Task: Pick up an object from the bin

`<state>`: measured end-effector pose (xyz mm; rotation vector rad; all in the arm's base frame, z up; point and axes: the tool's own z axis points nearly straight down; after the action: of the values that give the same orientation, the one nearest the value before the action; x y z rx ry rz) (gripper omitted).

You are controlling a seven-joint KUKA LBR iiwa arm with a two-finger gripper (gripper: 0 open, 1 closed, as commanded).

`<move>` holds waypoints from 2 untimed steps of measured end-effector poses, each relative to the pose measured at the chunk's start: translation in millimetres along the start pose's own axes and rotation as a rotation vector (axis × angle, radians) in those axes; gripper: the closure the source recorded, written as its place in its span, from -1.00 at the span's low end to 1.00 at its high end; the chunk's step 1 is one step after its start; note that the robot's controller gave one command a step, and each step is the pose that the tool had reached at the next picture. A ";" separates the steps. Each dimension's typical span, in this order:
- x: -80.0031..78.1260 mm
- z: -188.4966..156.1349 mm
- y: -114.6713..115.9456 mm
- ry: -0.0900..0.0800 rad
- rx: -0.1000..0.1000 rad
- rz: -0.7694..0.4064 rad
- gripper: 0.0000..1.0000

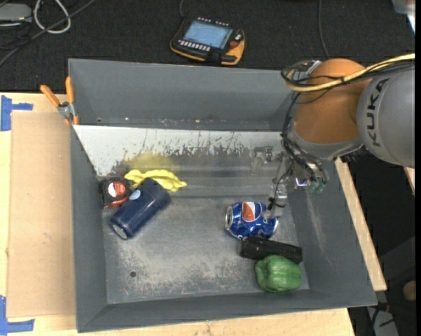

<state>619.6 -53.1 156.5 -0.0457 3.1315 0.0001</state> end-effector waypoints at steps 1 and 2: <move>10.0 58.2 -0.3 0.016 -0.001 0.081 -1.00; 5.0 88.1 4.3 -0.003 0.000 -0.105 -1.00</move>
Offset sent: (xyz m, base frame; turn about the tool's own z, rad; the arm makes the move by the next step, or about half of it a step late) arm -0.0036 0.0027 -0.0865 -0.1056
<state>615.3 -49.0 68.4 -0.2102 3.1214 0.0002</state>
